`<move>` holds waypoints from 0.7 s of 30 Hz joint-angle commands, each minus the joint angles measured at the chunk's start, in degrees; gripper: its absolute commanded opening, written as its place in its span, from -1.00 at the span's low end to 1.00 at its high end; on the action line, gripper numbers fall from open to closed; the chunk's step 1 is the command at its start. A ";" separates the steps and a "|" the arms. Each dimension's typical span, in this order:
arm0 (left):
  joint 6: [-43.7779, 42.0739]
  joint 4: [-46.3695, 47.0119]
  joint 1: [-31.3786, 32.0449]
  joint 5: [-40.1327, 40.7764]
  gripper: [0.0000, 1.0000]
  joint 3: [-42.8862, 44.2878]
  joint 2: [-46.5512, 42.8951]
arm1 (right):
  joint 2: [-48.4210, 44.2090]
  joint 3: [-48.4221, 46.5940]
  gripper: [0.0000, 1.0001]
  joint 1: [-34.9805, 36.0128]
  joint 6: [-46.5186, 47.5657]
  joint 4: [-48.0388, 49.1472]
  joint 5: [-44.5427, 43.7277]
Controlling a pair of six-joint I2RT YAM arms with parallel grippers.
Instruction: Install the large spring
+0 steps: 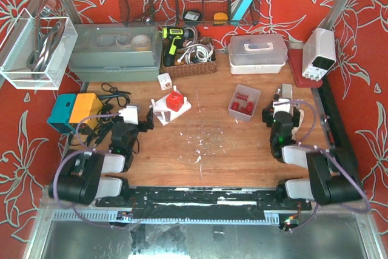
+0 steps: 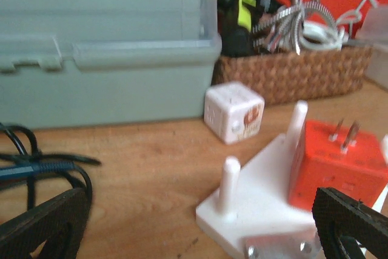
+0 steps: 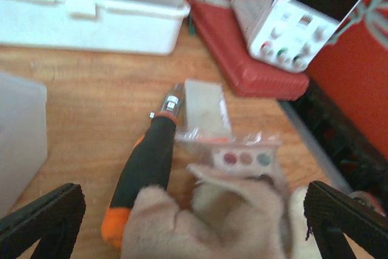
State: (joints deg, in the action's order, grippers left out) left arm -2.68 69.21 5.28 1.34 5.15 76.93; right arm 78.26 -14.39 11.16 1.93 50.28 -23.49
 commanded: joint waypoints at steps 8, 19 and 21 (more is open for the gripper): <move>14.23 -34.82 -0.03 4.78 1.00 8.99 -27.75 | -30.56 -10.96 0.98 -0.36 -11.95 -36.86 -3.01; 31.87 -61.91 -0.01 -0.51 1.00 23.74 -38.05 | -30.67 -33.98 0.98 -0.40 -24.40 -73.37 13.38; 34.27 -63.07 -0.05 -2.65 1.00 23.01 -38.89 | -31.25 -32.43 0.98 -0.39 -26.01 -71.50 19.66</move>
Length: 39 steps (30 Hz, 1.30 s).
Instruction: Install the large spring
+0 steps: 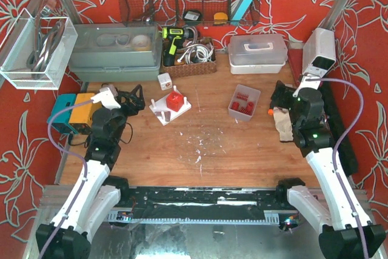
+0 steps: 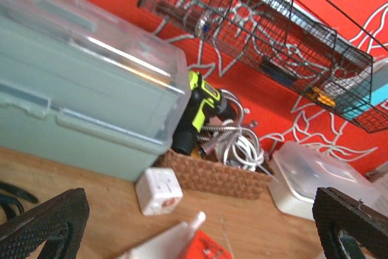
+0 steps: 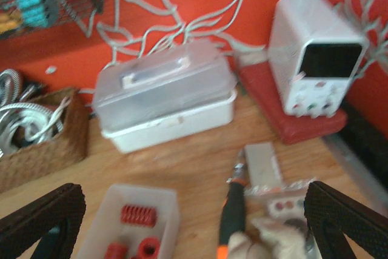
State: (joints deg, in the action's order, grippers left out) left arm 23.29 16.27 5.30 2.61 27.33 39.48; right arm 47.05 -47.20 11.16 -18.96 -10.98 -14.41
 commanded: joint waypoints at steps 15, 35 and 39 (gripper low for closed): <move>9.54 -8.52 5.31 -19.64 1.00 -2.43 7.86 | 10.34 0.42 0.98 15.64 -12.11 -11.61 20.49; -21.04 -15.08 19.07 1.00 0.72 19.57 38.02 | 10.41 11.55 0.98 31.93 0.97 3.28 4.21; -23.72 -17.36 19.22 2.41 0.66 22.11 40.59 | 7.44 13.59 0.98 32.34 1.03 5.57 4.05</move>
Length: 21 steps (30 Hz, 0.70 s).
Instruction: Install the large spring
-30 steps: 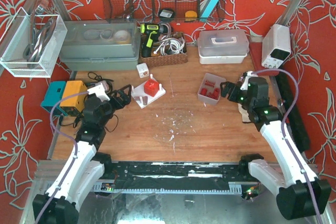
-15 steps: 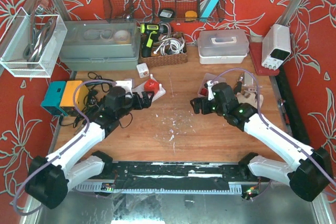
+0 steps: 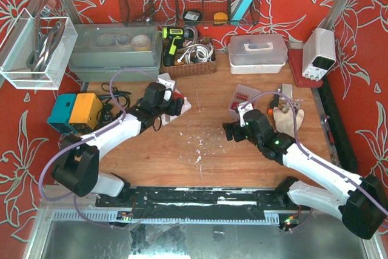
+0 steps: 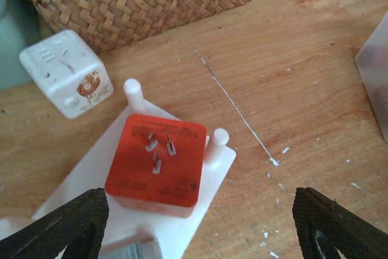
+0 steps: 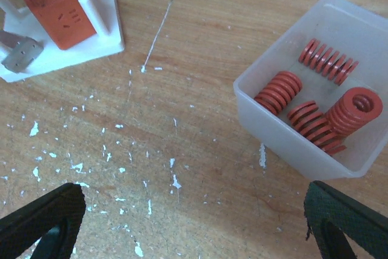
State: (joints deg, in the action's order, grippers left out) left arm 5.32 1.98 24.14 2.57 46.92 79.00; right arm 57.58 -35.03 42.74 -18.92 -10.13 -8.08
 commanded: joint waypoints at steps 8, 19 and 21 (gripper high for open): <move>-7.16 -11.59 0.38 2.71 0.70 9.18 7.12 | -4.36 2.28 0.98 0.94 0.49 4.56 -6.24; -8.20 -11.82 0.12 1.57 0.69 10.16 12.02 | -0.68 1.18 0.98 1.46 0.11 4.14 -6.99; -8.46 -11.89 0.11 1.75 0.69 10.57 13.37 | -1.15 1.42 0.98 1.58 0.11 4.24 -7.25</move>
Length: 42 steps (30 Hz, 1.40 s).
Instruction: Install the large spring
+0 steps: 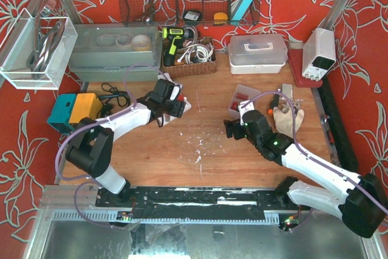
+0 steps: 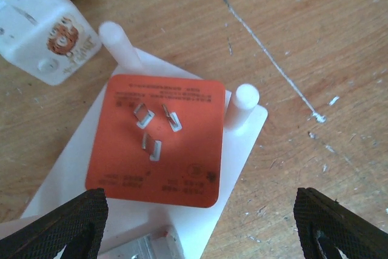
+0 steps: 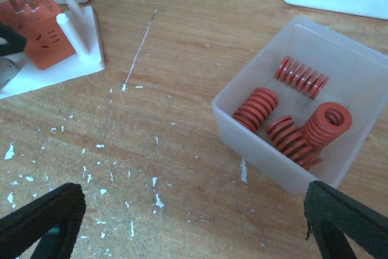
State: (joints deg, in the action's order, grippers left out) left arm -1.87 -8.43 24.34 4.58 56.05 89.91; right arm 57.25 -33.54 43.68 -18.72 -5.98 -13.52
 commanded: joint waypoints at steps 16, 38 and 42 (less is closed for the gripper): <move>-2.26 0.90 -0.18 4.93 0.95 2.12 1.63 | -0.52 0.05 0.98 0.97 0.35 0.65 -2.04; -6.42 3.01 -3.42 -1.91 0.76 5.53 10.06 | 1.26 0.22 0.98 1.40 0.79 1.58 -3.44; -7.19 4.04 -3.42 -2.28 0.55 5.42 9.63 | 2.03 0.04 0.98 1.45 0.77 1.67 -3.61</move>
State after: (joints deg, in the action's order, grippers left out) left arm -7.38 -6.24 20.99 3.68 60.12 99.39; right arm 58.63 -33.54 44.69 -18.52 -5.15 -15.59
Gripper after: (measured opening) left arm 0.823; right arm 0.989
